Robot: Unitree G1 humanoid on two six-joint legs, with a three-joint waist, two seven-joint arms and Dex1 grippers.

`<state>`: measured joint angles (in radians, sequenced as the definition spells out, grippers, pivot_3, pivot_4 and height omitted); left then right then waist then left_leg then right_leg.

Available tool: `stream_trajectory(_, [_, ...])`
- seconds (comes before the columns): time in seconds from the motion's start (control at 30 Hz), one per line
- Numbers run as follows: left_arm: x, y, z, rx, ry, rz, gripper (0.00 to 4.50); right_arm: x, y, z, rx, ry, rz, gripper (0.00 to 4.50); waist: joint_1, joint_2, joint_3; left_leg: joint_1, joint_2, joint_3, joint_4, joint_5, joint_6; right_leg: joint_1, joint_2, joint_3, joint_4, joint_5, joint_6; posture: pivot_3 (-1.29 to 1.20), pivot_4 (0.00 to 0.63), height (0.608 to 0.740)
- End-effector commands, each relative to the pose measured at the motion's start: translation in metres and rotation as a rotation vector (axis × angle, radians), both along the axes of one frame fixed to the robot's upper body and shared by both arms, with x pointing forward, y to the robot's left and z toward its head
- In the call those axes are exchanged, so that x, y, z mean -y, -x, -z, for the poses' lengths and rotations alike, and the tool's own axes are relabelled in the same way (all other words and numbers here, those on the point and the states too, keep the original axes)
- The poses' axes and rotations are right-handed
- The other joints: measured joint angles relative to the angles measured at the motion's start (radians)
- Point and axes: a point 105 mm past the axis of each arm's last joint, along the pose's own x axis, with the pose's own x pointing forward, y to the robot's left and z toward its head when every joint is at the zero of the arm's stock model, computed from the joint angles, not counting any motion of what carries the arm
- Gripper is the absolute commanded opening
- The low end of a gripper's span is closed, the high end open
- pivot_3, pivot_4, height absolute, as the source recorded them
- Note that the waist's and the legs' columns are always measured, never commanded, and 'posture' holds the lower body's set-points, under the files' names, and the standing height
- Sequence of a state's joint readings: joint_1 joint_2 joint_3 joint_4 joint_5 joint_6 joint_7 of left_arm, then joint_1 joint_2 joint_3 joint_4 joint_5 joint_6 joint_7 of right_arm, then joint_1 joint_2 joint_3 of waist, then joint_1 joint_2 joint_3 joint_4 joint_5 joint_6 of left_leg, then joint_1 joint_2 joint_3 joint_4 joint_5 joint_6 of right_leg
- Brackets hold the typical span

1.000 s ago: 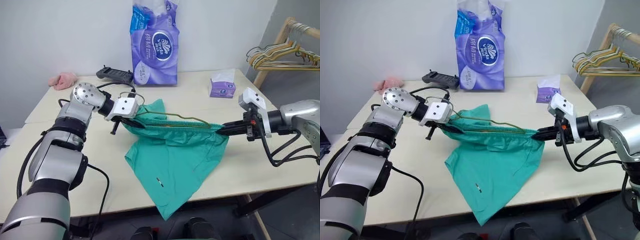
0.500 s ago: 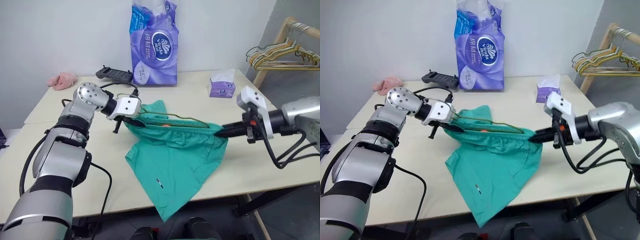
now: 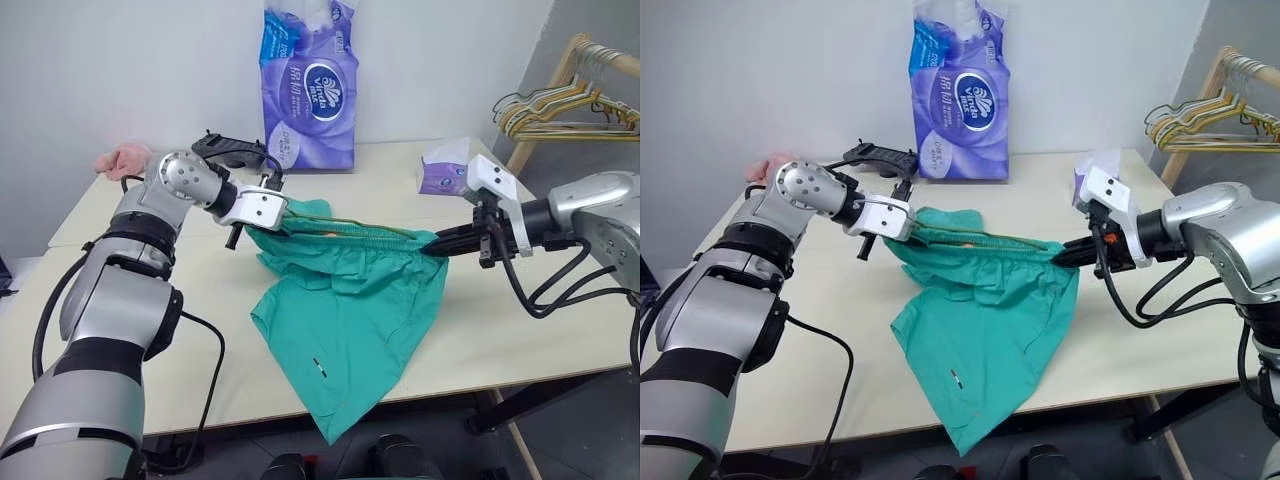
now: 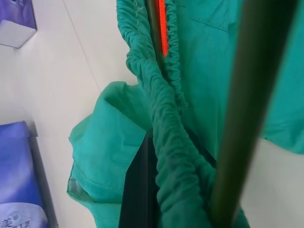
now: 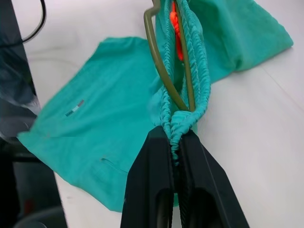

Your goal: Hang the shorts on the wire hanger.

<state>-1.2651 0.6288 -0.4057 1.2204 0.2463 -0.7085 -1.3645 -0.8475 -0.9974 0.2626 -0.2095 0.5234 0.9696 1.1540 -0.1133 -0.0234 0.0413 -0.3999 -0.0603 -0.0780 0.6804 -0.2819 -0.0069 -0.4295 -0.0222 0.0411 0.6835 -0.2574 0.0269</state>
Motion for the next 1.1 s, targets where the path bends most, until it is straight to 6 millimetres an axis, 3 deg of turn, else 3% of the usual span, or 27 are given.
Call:
stream_trajectory(0.03, [-0.02, 0.0, 0.0, -0.018, -0.069, -0.063, 0.0, 0.023, -0.008, -0.011, 0.107, 0.077, 0.043, 0.02, 0.001, 0.0, 0.0, 0.0, 0.0, 0.0, 0.0, 0.0, 0.0, 0.0, 0.0, 0.0, 0.0, 0.0, 0.0, -0.15, 0.012, 0.74])
stream_trajectory(0.27, [-0.027, 0.002, 0.007, -0.018, -0.123, -0.055, 0.0, 0.048, -0.018, -0.013, 0.19, 0.169, 0.076, 0.02, 0.0, 0.0, 0.0, 0.0, 0.0, 0.0, 0.0, 0.0, 0.0, 0.0, 0.0, 0.0, 0.0, 0.0, 0.0, -0.15, 0.0, 0.74])
stream_trajectory(0.57, [-0.024, -0.007, 0.009, 0.05, -0.165, -0.076, 0.0, 0.017, 0.017, -0.028, 0.062, 0.057, -0.035, 0.02, 0.0, 0.0, 0.0, 0.0, 0.0, 0.0, 0.0, 0.0, 0.0, 0.0, 0.0, 0.0, 0.0, 0.0, 0.0, -0.16, 0.0, 0.74])
stream_trajectory(0.7, [-0.017, -0.013, 0.011, 0.087, -0.19, -0.072, 0.0, -0.013, 0.033, -0.046, 0.009, -0.062, -0.107, 0.02, -0.003, 0.0, 0.0, 0.0, 0.0, 0.0, 0.0, 0.0, 0.0, 0.0, 0.0, 0.0, 0.0, 0.0, 0.0, -0.21, 0.0, 0.74])
stream_trajectory(0.87, [0.002, -0.017, 0.008, 0.11, -0.159, -0.048, 0.0, -0.035, 0.014, -0.054, 0.082, -0.1, -0.074, 0.02, -0.017, 0.001, 0.0, 0.0, 0.0, -0.001, 0.0, 0.0, 0.0, 0.0, 0.0, 0.0, 0.0, 0.0, 0.0, -0.23, 0.0, 0.74])
stream_trajectory(0.97, [0.018, -0.021, 0.003, 0.136, -0.121, -0.035, 0.0, -0.043, -0.011, -0.045, 0.176, -0.067, -0.02, 0.02, -0.026, 0.001, -0.001, -0.001, 0.0, -0.001, 0.0, 0.0, 0.0, 0.0, 0.0, 0.0, -0.001, 0.0, 0.0, -0.23, 0.0, 0.74])
stream_trajectory(1.1, [0.026, -0.022, 0.0, 0.134, -0.097, -0.025, 0.0, -0.043, -0.024, -0.026, 0.215, 0.01, -0.001, 0.02, -0.036, 0.001, -0.001, -0.001, 0.0, -0.001, 0.0, 0.0, 0.0, -0.001, -0.001, 0.0, 0.0, 0.0, 0.0, -0.22, 0.0, 0.74])
